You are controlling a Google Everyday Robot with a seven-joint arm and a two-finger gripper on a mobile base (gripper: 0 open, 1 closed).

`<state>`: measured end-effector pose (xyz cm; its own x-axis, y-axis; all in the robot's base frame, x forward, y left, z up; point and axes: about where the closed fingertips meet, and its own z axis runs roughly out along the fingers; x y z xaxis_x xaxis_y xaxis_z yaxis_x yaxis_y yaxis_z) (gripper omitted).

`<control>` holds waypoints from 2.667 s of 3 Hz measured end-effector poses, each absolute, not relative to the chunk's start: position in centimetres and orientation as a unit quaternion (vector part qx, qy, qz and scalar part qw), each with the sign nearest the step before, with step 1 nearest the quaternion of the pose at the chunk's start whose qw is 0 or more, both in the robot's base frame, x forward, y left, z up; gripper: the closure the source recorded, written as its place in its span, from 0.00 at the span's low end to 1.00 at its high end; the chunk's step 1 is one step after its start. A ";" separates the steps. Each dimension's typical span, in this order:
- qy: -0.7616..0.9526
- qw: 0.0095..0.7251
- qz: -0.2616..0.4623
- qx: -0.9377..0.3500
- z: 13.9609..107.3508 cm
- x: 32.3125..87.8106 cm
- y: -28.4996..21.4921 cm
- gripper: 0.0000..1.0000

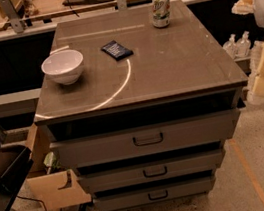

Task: Move 7up can near white bowl

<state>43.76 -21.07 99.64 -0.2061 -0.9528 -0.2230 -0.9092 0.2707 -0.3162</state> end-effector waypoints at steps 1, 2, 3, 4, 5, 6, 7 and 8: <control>0.774 0.189 -0.058 -0.601 99.6 43.8 -21.1 0.00; 0.784 0.215 -0.077 -0.577 99.6 46.0 -21.9 0.00; 0.820 0.263 -0.119 -0.494 98.5 50.7 -25.5 0.00; 0.850 0.342 -0.143 -0.374 97.9 56.9 -29.7 0.00; 0.840 0.423 -0.143 -0.308 99.3 62.0 -31.2 0.00; 0.813 0.506 -0.103 -0.268 99.8 66.9 -31.4 0.00; 0.794 0.547 -0.074 -0.254 100.2 69.1 -29.9 0.00; 0.794 0.547 -0.076 -0.254 100.3 69.1 -30.0 0.00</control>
Offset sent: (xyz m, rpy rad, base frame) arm 0.1071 -0.0467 -0.0043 0.0593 -0.2999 -0.2638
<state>69.06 -30.03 100.34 -0.2727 -0.4867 -0.8299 -0.3206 0.8593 -0.3986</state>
